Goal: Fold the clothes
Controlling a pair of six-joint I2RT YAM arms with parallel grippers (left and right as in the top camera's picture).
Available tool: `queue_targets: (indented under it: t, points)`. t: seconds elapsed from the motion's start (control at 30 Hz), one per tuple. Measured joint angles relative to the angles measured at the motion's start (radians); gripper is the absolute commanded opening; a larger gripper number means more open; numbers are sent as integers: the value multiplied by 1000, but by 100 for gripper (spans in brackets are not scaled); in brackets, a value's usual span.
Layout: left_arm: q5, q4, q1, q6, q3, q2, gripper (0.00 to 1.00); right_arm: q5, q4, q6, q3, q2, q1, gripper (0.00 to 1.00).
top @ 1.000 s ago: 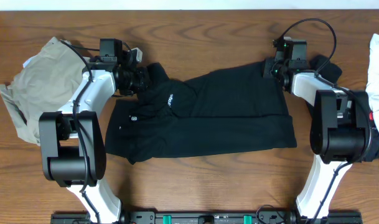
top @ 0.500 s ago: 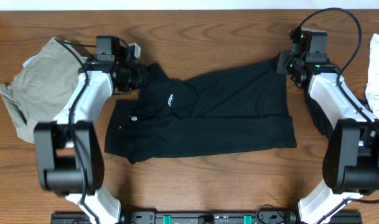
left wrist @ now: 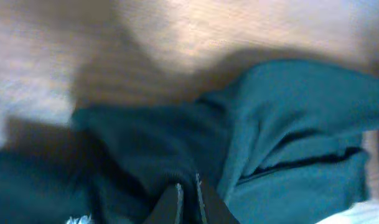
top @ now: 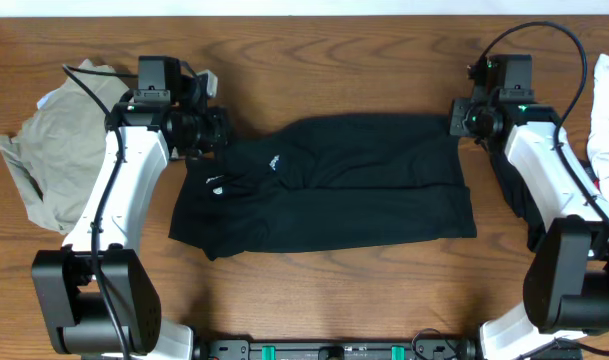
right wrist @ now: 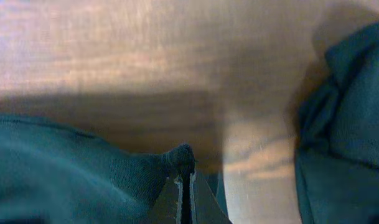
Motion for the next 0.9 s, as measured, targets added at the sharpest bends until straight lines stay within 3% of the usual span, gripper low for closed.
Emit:
queue_targets:
  t: [0.3,0.9]
  points:
    - [-220,-147,7,0,0,0,6,33,-102,-5,0,-5,-49,1]
    - [-254,-387,11,-1,-4,0,8,41,-236,-8,0,-5,-84,1]
